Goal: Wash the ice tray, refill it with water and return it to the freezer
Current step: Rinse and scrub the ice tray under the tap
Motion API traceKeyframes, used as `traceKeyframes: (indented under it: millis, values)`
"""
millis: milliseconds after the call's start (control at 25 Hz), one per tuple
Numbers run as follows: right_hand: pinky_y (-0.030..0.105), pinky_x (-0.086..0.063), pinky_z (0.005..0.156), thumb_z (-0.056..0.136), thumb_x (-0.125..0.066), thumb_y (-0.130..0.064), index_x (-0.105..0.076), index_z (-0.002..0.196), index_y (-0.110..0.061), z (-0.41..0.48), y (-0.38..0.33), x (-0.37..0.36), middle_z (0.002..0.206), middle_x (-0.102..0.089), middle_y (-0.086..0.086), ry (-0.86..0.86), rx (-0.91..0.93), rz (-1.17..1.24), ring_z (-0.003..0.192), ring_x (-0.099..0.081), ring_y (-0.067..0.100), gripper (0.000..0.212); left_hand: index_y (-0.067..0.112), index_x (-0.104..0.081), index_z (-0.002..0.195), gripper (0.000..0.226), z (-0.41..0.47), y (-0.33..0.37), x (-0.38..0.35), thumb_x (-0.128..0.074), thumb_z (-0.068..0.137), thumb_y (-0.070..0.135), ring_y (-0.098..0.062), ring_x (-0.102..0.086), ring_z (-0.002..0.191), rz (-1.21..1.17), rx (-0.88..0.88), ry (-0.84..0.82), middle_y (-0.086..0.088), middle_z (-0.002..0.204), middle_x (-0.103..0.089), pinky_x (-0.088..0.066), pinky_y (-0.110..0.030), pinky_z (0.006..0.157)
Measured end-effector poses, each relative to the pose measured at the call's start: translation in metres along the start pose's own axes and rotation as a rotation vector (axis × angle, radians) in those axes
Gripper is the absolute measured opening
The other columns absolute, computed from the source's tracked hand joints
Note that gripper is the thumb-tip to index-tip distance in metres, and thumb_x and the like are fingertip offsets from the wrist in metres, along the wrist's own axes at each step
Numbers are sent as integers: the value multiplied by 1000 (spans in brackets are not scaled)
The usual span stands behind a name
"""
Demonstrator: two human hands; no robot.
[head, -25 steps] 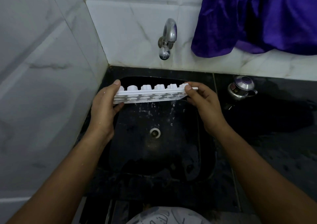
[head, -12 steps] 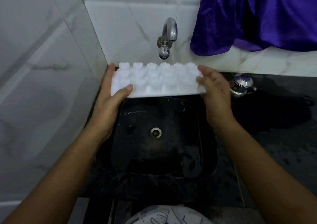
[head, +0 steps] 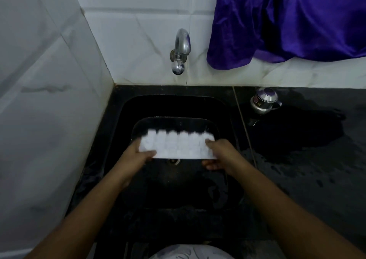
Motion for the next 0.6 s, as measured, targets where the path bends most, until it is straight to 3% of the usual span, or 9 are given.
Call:
traceKeyframes:
  millis: [40,80,160,200,240,320,360,520,600]
  values:
    - [28,-53,47,107,-53,-34,-56,131,-6,-1,5,0,99,-70,13,13,-25,-62,60,-65,16,37,30,-62,134,43,2,-8,-3,-68,99,5,-7,-71,108,-11,116,64,0,137,-71,-54,-15,81]
    - [25,-53,51,106,-54,-38,-55,134,-11,0,1,6,104,-71,8,79,92,-70,64,-66,12,39,36,-59,139,49,1,-3,0,-69,100,9,-5,-69,116,19,116,176,10,138,-69,-54,-14,86]
    - [16,-55,71,104,-55,-44,-48,144,-27,-13,-22,20,120,-71,-8,201,471,-42,91,-70,2,44,45,-40,158,69,-8,9,10,-69,103,15,9,-56,132,69,-64,306,27,149,-56,-48,-10,100]
    - [13,-54,79,104,-55,-44,-44,147,-30,-16,-22,23,124,-68,-15,215,557,-77,103,-68,-2,46,44,-33,162,75,-9,10,10,-69,103,15,12,-52,134,101,-125,315,29,153,-52,-44,-8,104]
    - [13,-53,81,105,-55,-40,-44,149,-27,-14,-15,23,123,-67,-18,212,535,-136,106,-67,-1,47,42,-35,161,75,-9,7,6,-69,102,11,9,-53,134,120,-89,288,24,155,-52,-43,-10,106]
    - [26,-56,80,106,-56,-33,-53,145,-15,-4,13,14,121,-69,-4,104,232,-175,101,-67,13,43,41,-53,145,62,-11,-12,-11,-70,97,5,-7,-62,125,66,85,171,6,150,-62,-47,-23,103]
    - [32,-56,83,105,-56,-36,-55,142,-14,-4,20,12,121,-70,-1,96,175,-189,102,-67,15,43,42,-57,142,58,-12,-19,-13,-70,97,8,-9,-64,123,54,151,183,5,146,-65,-47,-25,100]
    - [14,-54,79,104,-53,-48,-42,146,-32,-22,1,25,122,-68,-19,228,528,-200,102,-67,-4,47,46,-29,163,76,-25,-7,0,-68,101,25,16,-58,122,177,-52,327,38,137,-60,-44,-4,97]
    - [18,-50,74,105,-55,-39,-53,137,-23,-13,17,20,117,-68,-9,156,338,-209,91,-66,1,36,35,-45,159,67,-18,-18,-8,-68,99,14,4,-67,109,118,95,242,27,121,-71,-48,-13,93]
Point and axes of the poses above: each hand's wrist, its own z-axis towards the middle knuckle, its own x-axis out of the back of the hand, y = z × x, the point moved 7 cm from there along z, towards the middle knuckle
